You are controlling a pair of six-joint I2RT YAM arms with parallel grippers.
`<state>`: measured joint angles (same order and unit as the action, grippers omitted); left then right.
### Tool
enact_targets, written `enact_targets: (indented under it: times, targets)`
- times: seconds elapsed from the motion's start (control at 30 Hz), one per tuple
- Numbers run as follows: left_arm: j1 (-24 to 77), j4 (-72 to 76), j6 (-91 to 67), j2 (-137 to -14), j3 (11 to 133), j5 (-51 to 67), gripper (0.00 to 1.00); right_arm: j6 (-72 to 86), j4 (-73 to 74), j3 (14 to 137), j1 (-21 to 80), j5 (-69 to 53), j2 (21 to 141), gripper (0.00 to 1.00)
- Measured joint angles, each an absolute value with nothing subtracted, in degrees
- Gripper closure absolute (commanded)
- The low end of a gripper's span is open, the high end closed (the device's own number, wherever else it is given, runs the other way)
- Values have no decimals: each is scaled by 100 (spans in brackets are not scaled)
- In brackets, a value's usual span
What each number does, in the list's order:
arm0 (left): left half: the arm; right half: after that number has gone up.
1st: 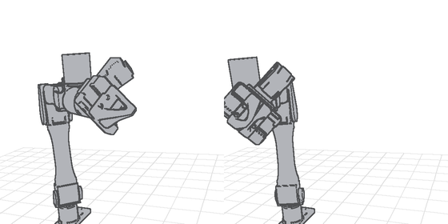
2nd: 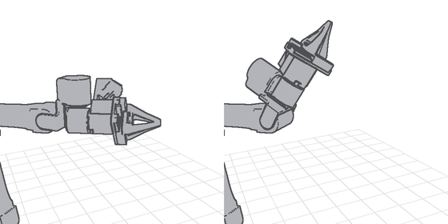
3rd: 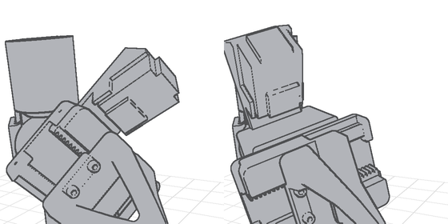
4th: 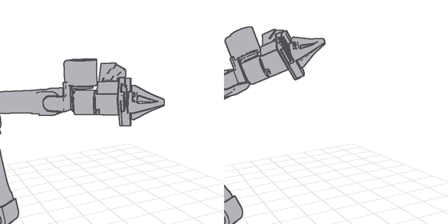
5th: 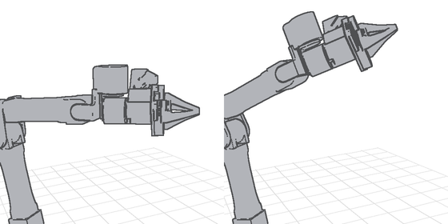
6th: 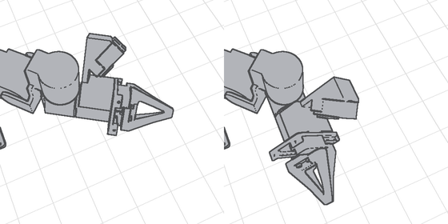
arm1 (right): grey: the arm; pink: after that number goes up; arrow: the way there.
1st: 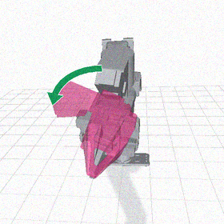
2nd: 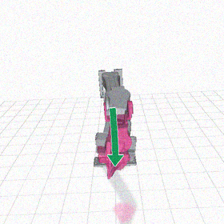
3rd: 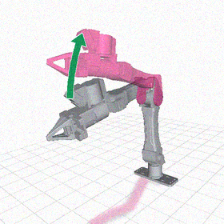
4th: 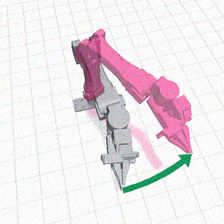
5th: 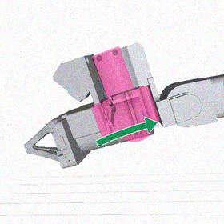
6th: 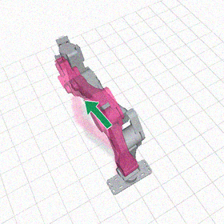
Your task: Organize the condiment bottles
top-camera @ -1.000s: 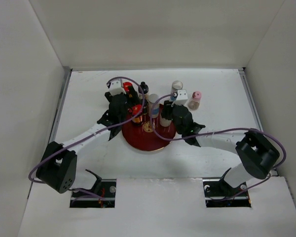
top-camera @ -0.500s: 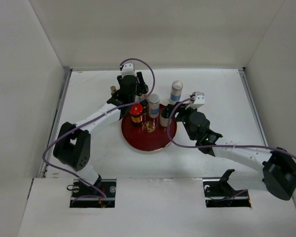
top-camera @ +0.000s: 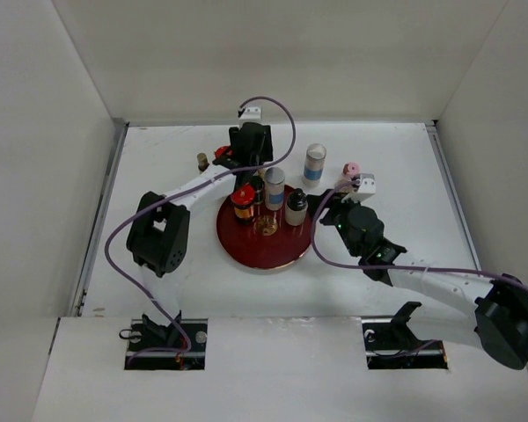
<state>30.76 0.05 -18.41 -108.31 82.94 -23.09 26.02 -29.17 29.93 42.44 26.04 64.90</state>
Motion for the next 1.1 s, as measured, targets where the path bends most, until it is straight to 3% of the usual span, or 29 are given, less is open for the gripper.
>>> enact_targets:
  times: [0.5,0.73,1.1]
  targets:
    - [3004,-189,-1632,-11478,8755,-2399,76,2683,-2915,2991,4244,2502,6335,32]
    - [3111,185,-1424,-11174,8423,-2440,79,2683,-2919,2985,4244,2502,6335,32]
    - [3507,1066,-1017,-8602,7896,-2661,79,2683,-2919,2965,4244,2502,6364,32]
